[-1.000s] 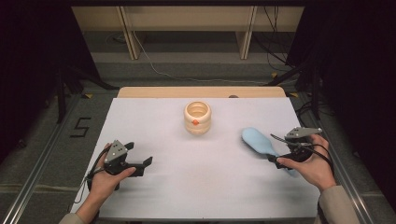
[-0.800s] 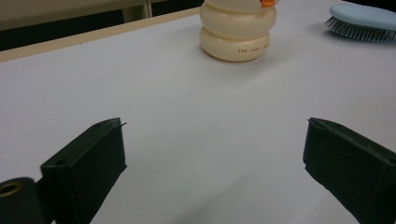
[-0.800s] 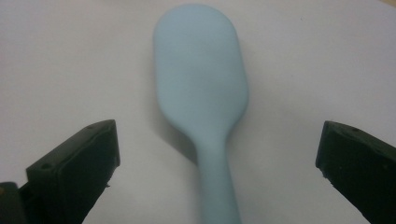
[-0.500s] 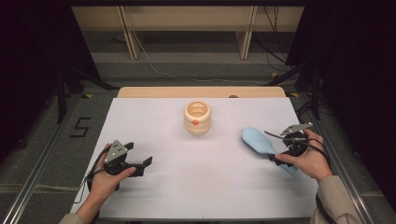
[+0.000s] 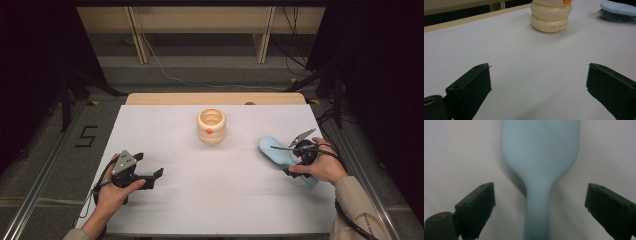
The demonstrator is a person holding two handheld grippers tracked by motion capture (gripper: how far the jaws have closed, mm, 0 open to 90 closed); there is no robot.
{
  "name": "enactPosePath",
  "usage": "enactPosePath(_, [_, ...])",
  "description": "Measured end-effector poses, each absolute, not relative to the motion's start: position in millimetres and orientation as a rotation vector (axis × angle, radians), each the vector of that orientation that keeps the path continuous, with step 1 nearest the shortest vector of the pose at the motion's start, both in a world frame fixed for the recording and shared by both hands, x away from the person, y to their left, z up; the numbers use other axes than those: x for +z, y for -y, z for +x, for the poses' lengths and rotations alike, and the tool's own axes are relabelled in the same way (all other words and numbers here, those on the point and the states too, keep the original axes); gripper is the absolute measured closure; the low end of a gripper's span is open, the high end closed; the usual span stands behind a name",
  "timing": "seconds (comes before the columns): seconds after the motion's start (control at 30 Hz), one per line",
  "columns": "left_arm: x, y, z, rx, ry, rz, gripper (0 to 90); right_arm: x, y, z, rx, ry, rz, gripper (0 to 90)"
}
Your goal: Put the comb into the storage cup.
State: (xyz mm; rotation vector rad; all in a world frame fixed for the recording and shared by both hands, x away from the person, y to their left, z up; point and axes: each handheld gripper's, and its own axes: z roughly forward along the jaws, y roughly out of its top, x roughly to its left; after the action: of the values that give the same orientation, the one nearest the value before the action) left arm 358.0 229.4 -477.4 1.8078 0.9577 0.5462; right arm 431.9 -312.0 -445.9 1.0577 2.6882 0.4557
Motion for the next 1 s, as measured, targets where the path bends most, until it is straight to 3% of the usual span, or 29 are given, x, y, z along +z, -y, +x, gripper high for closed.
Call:
enactPosePath(0.6, [-477,-230,358,0.545,-0.958,1.803,5.3,-450,300,443,0.310,-2.757,1.059,35.6])
enactPosePath(1.0, [-477,-230,358,0.544,-0.960,1.803,5.3,-453,298,447,0.274,-2.787,1.098,44.3])
